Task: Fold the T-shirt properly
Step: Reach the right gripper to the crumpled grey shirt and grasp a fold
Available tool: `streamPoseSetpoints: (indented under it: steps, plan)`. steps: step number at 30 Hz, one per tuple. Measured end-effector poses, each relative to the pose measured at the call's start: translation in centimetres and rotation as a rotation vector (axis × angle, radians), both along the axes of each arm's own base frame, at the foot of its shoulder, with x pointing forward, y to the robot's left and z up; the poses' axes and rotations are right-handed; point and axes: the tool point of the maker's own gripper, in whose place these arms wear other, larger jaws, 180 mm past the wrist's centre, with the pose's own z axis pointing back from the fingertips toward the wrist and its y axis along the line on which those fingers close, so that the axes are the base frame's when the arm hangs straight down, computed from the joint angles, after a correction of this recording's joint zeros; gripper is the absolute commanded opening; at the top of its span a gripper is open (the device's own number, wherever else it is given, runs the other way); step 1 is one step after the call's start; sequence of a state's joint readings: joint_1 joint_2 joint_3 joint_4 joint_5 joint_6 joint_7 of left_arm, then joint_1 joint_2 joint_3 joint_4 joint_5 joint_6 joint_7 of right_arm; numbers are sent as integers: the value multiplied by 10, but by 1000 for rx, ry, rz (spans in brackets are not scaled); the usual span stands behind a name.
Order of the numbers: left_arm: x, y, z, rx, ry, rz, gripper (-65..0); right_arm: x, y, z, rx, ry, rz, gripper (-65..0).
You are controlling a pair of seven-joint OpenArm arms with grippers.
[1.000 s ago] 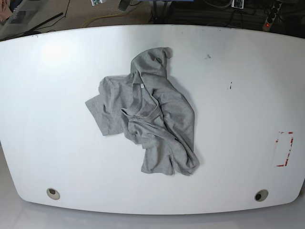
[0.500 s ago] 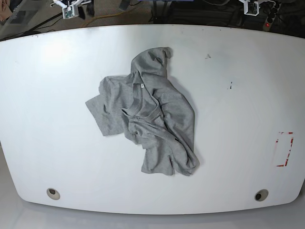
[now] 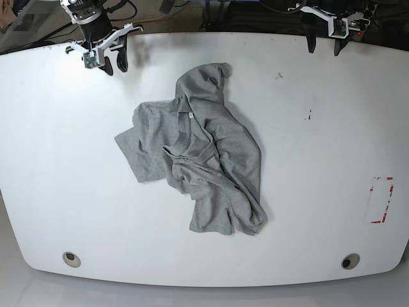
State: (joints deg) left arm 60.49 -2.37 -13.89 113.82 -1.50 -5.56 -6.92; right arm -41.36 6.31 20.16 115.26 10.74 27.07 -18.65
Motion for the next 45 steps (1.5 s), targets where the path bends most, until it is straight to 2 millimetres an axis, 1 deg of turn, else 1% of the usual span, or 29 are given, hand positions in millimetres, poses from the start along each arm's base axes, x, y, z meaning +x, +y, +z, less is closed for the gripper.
streamPoseSetpoints:
  steps: [2,4,7,9,11,13,17,21,26,29,30,32,37,42,45]
  plan:
    - [1,1,1,3,-4,1,-293,8,13,-1,28,20,57,-290]
    - [3,2,1,4,-8,4,-293,15,31,5,69,14,142,-285]
    - [9,1,3,4,-25,2,-293,26,44,14,87,-6,227,-282]
    - [12,4,4,10,-36,4,-293,32,41,10,59,30,235,-281]
    - [13,10,6,24,-40,14,-293,48,39,12,32,43,242,-281]
    - [11,14,5,34,-36,23,-293,58,35,11,-4,76,246,-281]
    - [10,14,3,33,-30,23,-293,78,29,8,-48,146,246,-281]
    - [13,14,4,33,-37,19,-293,91,37,10,0,176,265,-281]
    - [25,14,8,34,-73,19,-293,105,49,5,84,231,298,-281]
    - [30,14,9,34,-85,19,-293,103,57,-1,154,271,326,-281]
    - [32,14,10,34,-92,20,-293,102,65,-2,189,272,344,-281]
    - [38,14,11,48,-104,12,-293,97,81,-8,205,299,398,-281]
    - [55,14,13,141,-130,-37,-292,86,122,-19,270,340,504,-284]
    - [70,11,19,147,-172,-50,-292,85,135,-29,311,340,519,-284]
    - [77,8,20,150,-179,-74,-292,86,145,-30,342,324,529,-285]
